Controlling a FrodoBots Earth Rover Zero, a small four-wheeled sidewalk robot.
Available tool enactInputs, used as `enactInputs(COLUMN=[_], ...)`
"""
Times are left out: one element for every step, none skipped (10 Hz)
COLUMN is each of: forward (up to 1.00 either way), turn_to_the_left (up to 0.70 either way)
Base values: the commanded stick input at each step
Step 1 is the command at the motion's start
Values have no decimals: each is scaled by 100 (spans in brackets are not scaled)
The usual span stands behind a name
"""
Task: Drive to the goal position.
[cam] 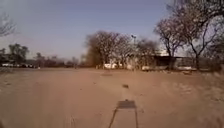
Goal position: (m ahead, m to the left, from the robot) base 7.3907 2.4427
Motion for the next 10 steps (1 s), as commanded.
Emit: enactInputs(forward=[70,70,70,70,70,70,70,70,70,70], turn_to_the_left=[0,11,22,29,34,35,35,35,35,25])
